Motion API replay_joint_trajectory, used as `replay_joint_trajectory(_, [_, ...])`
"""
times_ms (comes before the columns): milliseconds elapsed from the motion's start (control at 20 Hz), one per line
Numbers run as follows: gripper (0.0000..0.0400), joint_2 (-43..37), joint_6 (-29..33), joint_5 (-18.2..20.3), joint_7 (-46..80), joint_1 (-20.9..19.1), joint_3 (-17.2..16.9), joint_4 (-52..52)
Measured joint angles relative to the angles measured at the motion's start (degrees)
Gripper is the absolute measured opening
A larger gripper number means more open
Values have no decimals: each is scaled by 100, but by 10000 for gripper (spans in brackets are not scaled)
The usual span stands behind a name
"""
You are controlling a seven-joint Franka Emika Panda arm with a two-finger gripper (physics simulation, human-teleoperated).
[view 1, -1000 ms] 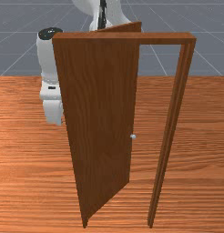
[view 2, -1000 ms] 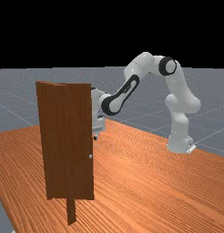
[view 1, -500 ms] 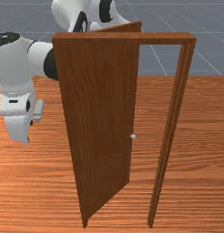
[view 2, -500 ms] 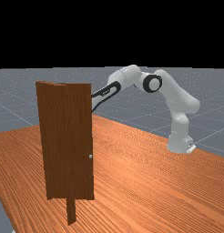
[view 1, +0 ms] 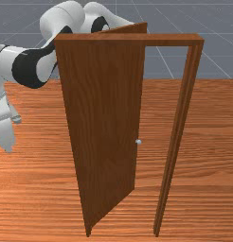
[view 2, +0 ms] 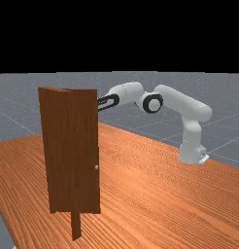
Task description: Close the door
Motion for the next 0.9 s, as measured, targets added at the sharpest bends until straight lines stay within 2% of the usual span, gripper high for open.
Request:
replay_joint_trajectory(50, [400, 31, -20, 272, 2845, 138, -432, 31])
replay_joint_trajectory(450, [400, 36, -20, 272, 2845, 130, -435, 28])
replay_joint_trajectory(500, [400, -174, 812, -394, 3289, 467, -1029, -593])
replay_joint_trajectory(550, [400, -174, 812, -394, 3289, 467, -1029, -593])
replay_joint_trajectory(600, [400, 60, 203, 11, 3046, 279, -666, 15])
replay_joint_trajectory(650, [400, 36, -20, 272, 2845, 130, -435, 28])
replay_joint_trajectory(900, [400, 36, -20, 272, 2845, 130, -435, 28])
